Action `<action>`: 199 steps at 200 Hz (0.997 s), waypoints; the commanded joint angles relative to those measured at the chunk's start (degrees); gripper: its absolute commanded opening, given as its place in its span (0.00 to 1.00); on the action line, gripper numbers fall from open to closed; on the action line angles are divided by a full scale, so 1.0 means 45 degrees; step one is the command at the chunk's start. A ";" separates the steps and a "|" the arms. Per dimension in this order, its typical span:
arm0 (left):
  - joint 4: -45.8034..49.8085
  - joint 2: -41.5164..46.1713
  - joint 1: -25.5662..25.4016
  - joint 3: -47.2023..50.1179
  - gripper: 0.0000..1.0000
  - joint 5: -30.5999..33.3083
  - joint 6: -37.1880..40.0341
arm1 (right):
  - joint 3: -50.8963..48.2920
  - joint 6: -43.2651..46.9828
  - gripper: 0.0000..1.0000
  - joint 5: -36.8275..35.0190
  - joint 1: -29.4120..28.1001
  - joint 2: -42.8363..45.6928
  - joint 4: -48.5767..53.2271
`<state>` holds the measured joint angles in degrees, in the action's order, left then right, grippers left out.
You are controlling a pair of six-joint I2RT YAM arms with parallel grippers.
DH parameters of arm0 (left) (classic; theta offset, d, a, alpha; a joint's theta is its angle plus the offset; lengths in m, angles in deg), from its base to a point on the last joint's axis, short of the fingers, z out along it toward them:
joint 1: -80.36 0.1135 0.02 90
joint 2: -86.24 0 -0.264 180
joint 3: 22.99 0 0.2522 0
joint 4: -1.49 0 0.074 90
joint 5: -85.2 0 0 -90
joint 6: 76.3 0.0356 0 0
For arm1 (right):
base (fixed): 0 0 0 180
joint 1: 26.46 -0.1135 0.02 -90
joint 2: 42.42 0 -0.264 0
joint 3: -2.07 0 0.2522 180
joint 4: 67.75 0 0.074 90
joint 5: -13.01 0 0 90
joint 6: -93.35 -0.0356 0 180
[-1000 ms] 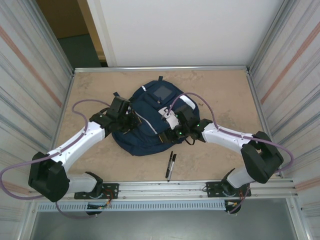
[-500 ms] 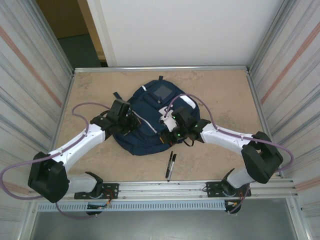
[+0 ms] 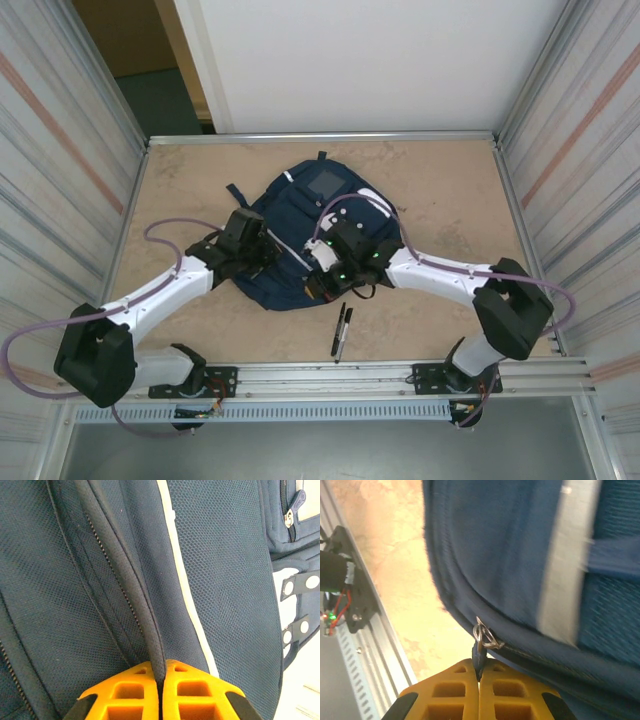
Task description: Pack books, pencil case, and school supplies into a backpack
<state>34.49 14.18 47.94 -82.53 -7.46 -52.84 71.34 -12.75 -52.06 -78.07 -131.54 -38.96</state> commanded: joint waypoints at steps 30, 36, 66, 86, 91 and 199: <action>-0.1144 -0.0327 -0.0529 0.0005 0.00 0.0611 -0.0327 | 0.1705 -0.2312 0.00 0.1927 -0.1203 -0.2176 -0.1260; -0.1122 -0.0386 -0.0547 -0.0005 0.00 0.0575 -0.0220 | 0.1707 -0.2341 0.01 0.1830 -0.1276 -0.2215 -0.1401; -0.0582 -0.0001 -0.0383 -0.0081 0.00 0.0517 0.0930 | 0.0932 -0.1773 0.24 0.1533 -0.1268 -0.1621 -0.1422; -0.0701 0.0460 -0.0024 0.0064 0.00 -0.0016 0.1724 | -0.0368 -0.0648 0.39 0.0655 -0.1245 -0.0113 -0.1279; -0.0655 0.0514 0.0038 0.0056 0.00 -0.0212 0.1879 | -0.0680 -0.0288 0.41 0.0459 -0.1225 0.0293 -0.1238; -0.0554 0.0739 0.0497 -0.0232 0.02 -0.2730 0.4345 | -0.1846 1.1115 0.59 -0.3037 -0.0560 0.3752 -0.1458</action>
<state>32.94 15.34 50.03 -81.94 -14.56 -37.82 60.59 21.41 -62.68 -81.46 -111.69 -49.65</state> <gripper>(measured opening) 0.060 0.591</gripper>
